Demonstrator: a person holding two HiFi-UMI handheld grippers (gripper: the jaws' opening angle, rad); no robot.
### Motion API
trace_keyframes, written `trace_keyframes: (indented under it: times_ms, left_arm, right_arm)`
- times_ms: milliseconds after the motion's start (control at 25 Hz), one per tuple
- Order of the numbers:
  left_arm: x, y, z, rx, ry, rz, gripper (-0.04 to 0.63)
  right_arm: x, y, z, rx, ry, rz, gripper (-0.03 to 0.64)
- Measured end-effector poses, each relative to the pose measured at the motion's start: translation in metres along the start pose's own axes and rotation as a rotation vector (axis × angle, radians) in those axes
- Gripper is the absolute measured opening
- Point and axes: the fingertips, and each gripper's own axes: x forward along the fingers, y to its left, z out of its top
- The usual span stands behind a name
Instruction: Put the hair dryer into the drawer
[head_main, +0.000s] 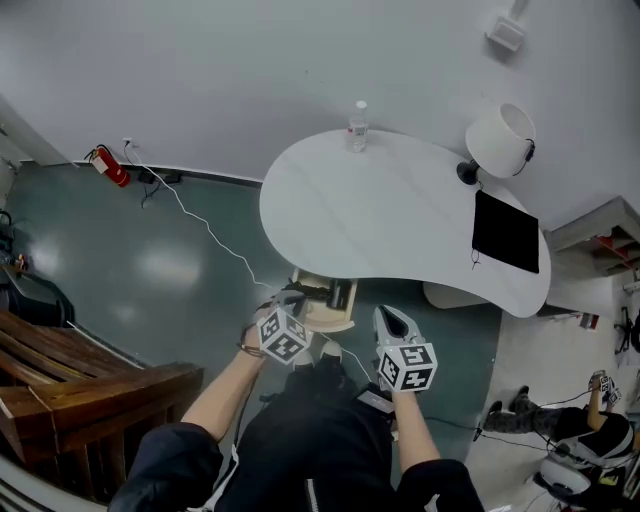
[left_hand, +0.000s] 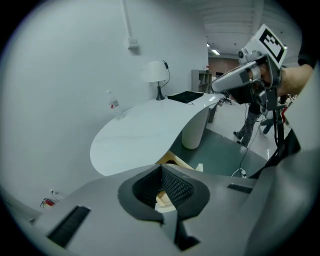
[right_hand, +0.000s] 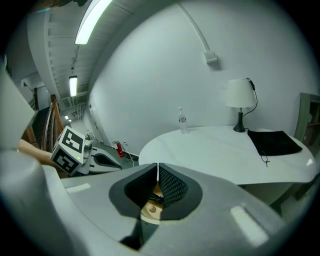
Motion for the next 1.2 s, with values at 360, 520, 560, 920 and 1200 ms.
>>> trace_keyframes:
  times_ms: [360, 520, 560, 920, 1200]
  left_arm:
    - [-0.040, 0.007, 0.018, -0.224, -0.130, 0.046, 0.012]
    - [-0.053, 0.008, 0.027, -0.242, -0.179, 0.062, 0.013]
    - [-0.056, 0.009, 0.030, -0.241, -0.188, 0.066, 0.013]
    - [-0.058, 0.003, 0.040, -0.236, -0.211, 0.051, 0.014]
    - [-0.056, -0.005, 0.041, -0.241, -0.215, 0.037, 0.014]
  right_arm:
    - [0.003, 0.002, 0.031, -0.055, -0.051, 0.020, 0.005]
    - [0.003, 0.007, 0.035, -0.065, -0.064, 0.025, 0.005]
    - [0.003, 0.007, 0.036, -0.067, -0.066, 0.025, 0.005]
    - [-0.002, 0.004, 0.034, -0.066, -0.068, 0.022, 0.005]
    - [-0.007, 0.003, 0.029, -0.060, -0.063, 0.021, 0.005]
